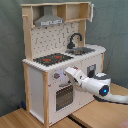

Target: Play with the kitchen

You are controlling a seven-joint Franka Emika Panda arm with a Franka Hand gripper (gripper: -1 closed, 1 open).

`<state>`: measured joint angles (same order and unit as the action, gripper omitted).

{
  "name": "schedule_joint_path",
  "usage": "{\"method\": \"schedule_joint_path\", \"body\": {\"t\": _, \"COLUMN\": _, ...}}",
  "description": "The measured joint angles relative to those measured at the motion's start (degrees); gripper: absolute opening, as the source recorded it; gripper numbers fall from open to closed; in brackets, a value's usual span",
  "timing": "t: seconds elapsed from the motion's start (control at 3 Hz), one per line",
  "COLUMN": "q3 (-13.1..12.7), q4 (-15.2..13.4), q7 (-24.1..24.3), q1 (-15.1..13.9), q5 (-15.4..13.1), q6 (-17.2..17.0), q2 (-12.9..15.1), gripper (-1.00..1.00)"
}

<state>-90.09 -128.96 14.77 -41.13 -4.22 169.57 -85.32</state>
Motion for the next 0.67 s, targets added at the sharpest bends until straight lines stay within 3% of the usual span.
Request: {"method": "schedule_joint_path", "body": {"t": 0.67, "q3": -1.08, "q4": 1.69, "q7": 12.11, "q1": -0.50, "q5": -0.01, "q6": -2.69, "q2": -0.26, "gripper": 1.00}}
